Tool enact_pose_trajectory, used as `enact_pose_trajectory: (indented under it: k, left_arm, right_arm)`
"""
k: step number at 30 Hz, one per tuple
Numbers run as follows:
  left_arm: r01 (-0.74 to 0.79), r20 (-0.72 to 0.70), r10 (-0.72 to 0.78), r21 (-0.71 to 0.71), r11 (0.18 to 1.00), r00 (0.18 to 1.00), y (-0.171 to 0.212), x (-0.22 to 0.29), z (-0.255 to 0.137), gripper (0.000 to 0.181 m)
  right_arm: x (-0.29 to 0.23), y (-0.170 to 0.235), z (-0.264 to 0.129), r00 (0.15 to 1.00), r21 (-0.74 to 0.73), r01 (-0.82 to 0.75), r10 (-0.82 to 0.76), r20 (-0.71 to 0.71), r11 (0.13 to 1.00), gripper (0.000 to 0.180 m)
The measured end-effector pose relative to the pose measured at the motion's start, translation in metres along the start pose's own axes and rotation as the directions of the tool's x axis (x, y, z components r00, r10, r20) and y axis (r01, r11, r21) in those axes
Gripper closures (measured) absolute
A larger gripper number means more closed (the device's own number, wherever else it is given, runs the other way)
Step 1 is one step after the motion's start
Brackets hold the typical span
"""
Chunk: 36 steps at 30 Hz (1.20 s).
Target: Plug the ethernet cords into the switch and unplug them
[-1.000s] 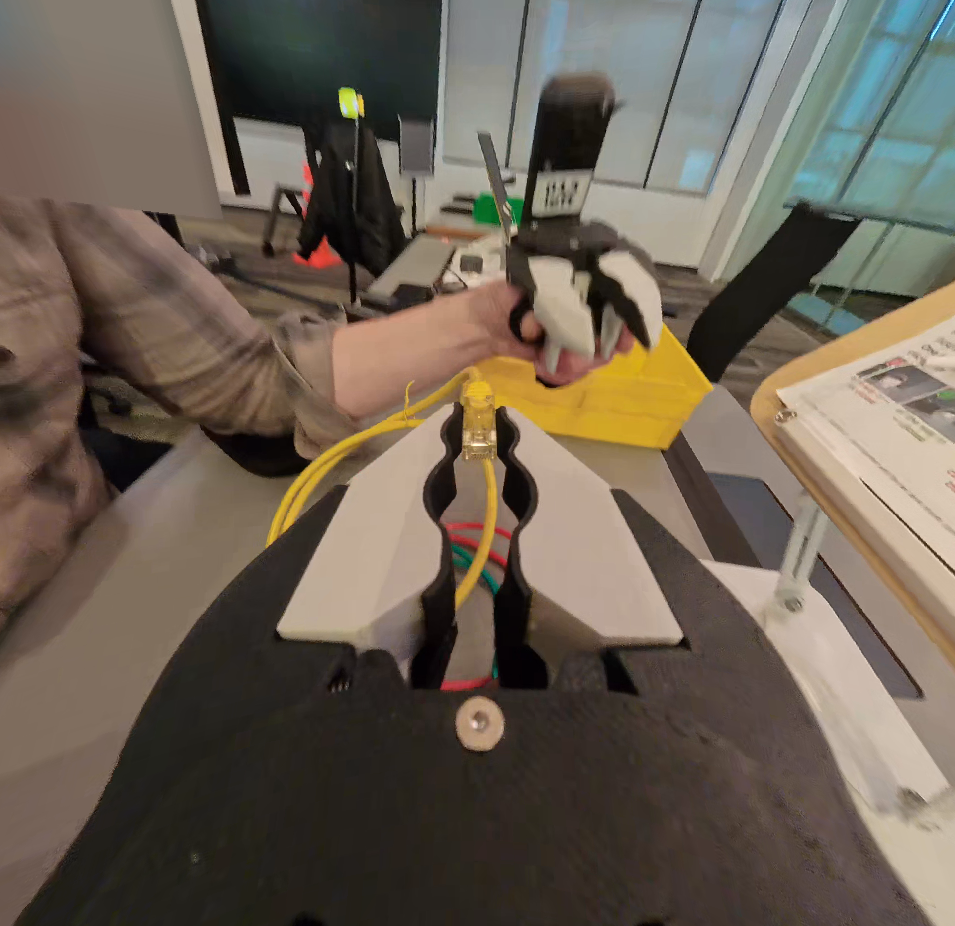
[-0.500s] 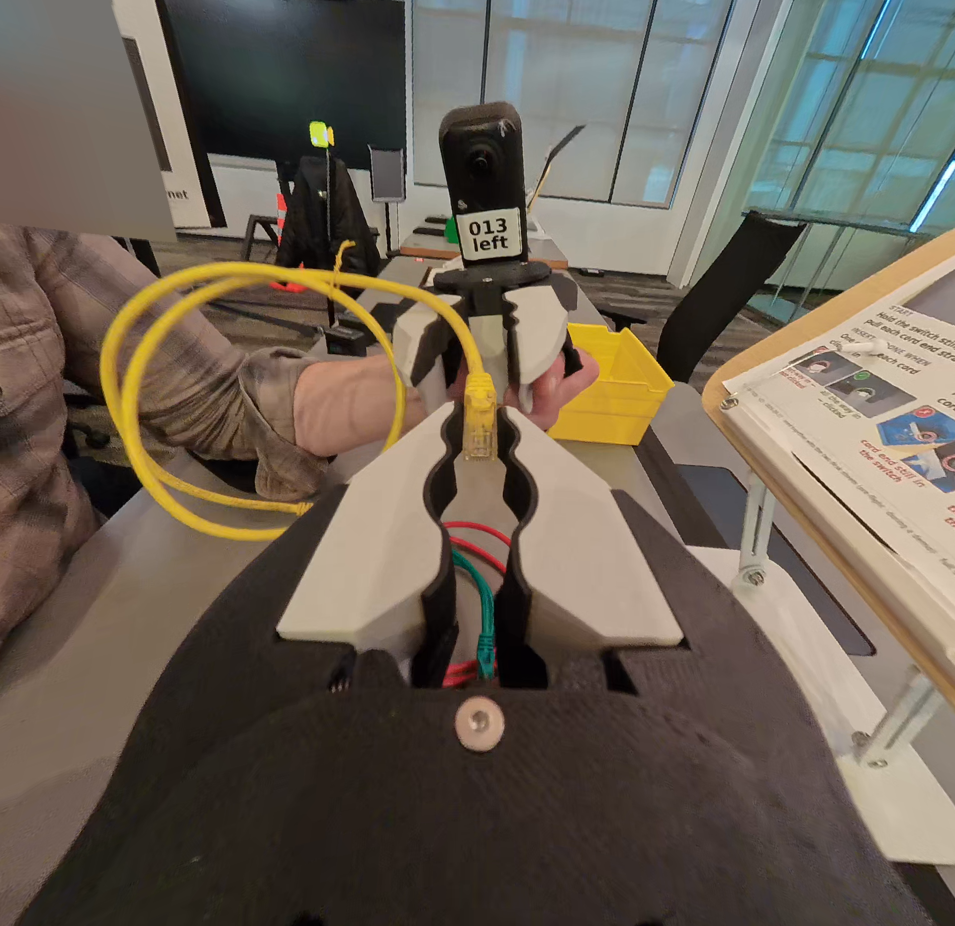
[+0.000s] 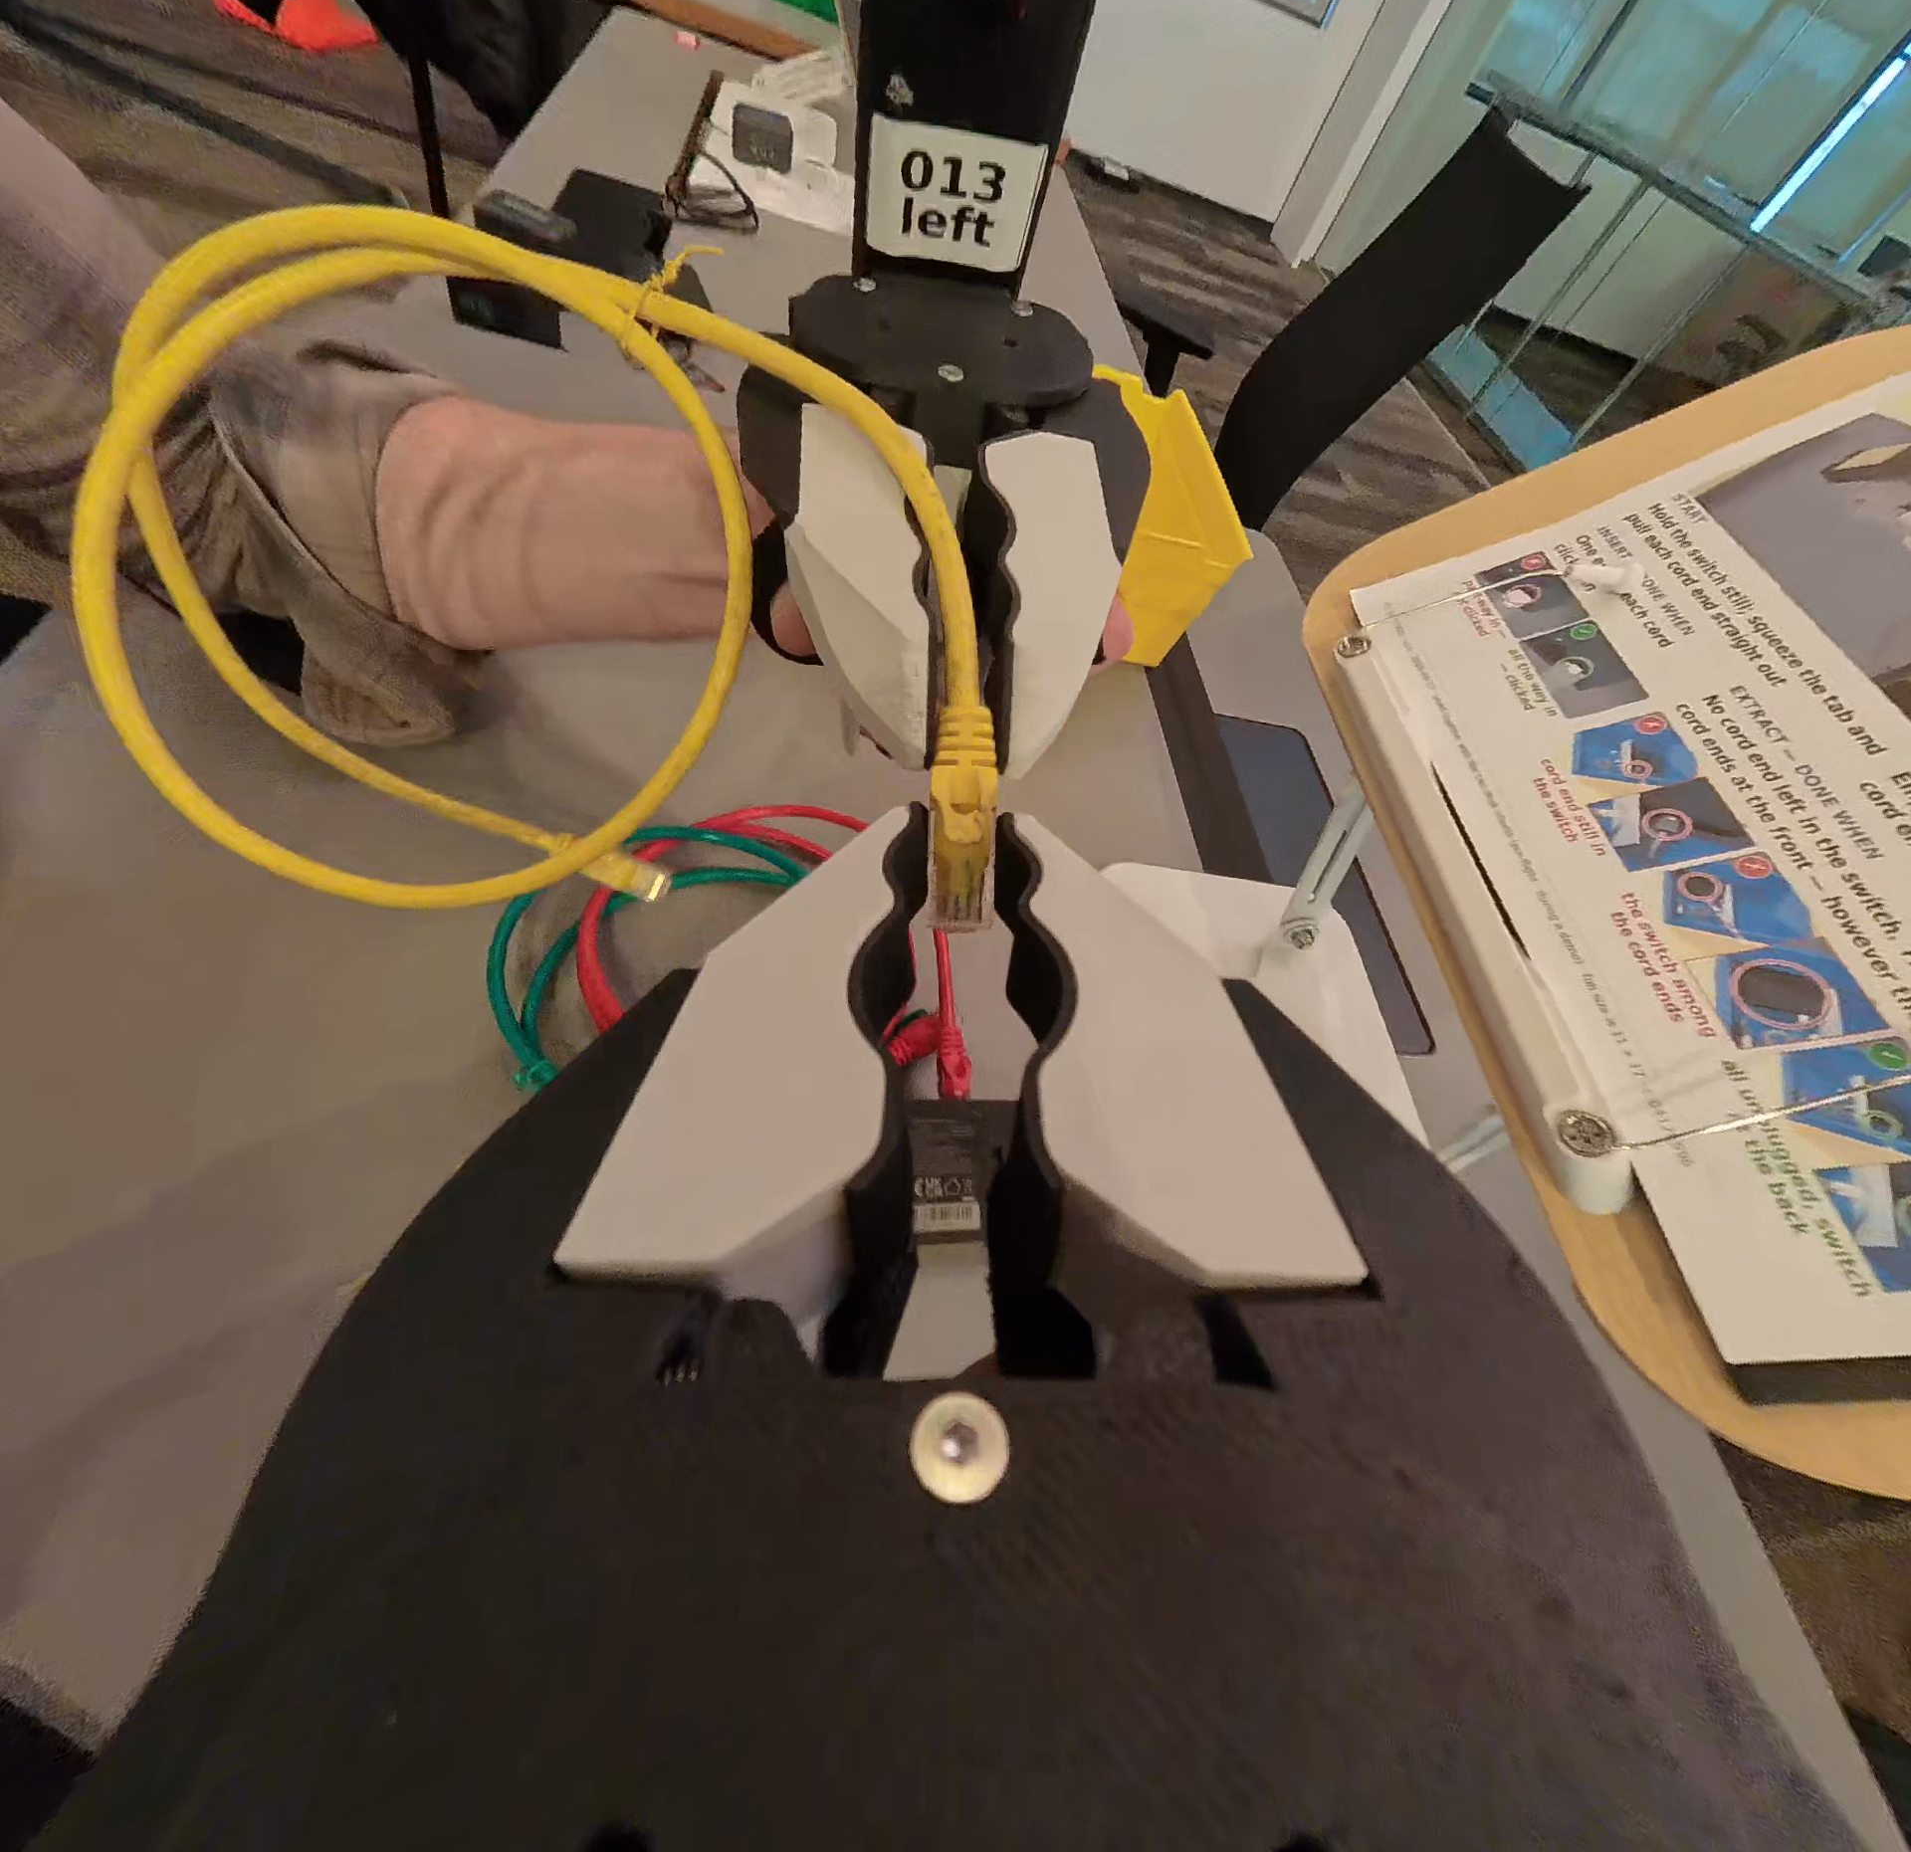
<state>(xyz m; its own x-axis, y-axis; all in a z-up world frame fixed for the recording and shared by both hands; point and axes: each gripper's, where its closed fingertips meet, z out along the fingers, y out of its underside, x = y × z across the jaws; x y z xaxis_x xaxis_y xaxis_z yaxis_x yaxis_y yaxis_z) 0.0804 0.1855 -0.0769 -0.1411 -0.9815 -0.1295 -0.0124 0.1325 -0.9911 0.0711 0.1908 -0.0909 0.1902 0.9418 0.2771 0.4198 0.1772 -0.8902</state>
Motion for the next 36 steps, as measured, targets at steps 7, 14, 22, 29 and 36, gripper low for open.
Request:
enact_pose_trajectory:
  k: [7, 14, 22, 29, 36]
  left_arm:
    - [0.047, 0.026, -0.049, 0.082, 0.996, 0.998, -0.006, -0.008, -0.002, 0.169]
    - [0.247, 0.047, -0.269, 0.269, 0.931, 0.962, -0.031, -0.029, -0.017, 0.170]
    - [0.351, 0.006, -0.368, 0.290, 0.890, 0.930, -0.032, -0.024, -0.004, 0.170]
    - [0.362, -0.007, -0.371, 0.232, 0.903, 0.929, -0.024, -0.022, 0.002, 0.157]
    - [0.318, -0.004, -0.321, 0.139, 0.938, 0.947, -0.024, -0.012, 0.006, 0.115]
  right_arm:
    - [0.010, -0.004, -0.001, 0.998, -0.031, 0.026, -0.028, -0.058, 0.999, 0.169]
    - [0.040, -0.011, -0.013, 0.738, -0.351, 0.385, -0.514, -0.437, 0.853, 0.132]
    - [0.047, -0.030, -0.011, 0.291, -0.689, 0.539, -0.874, -0.388, 0.486, 0.160]
    - [0.048, -0.021, -0.013, 0.299, -0.730, 0.567, -0.922, -0.247, 0.380, 0.167]
    - [0.039, -0.022, -0.015, 0.217, -0.747, 0.638, -0.974, -0.059, 0.187, 0.167]
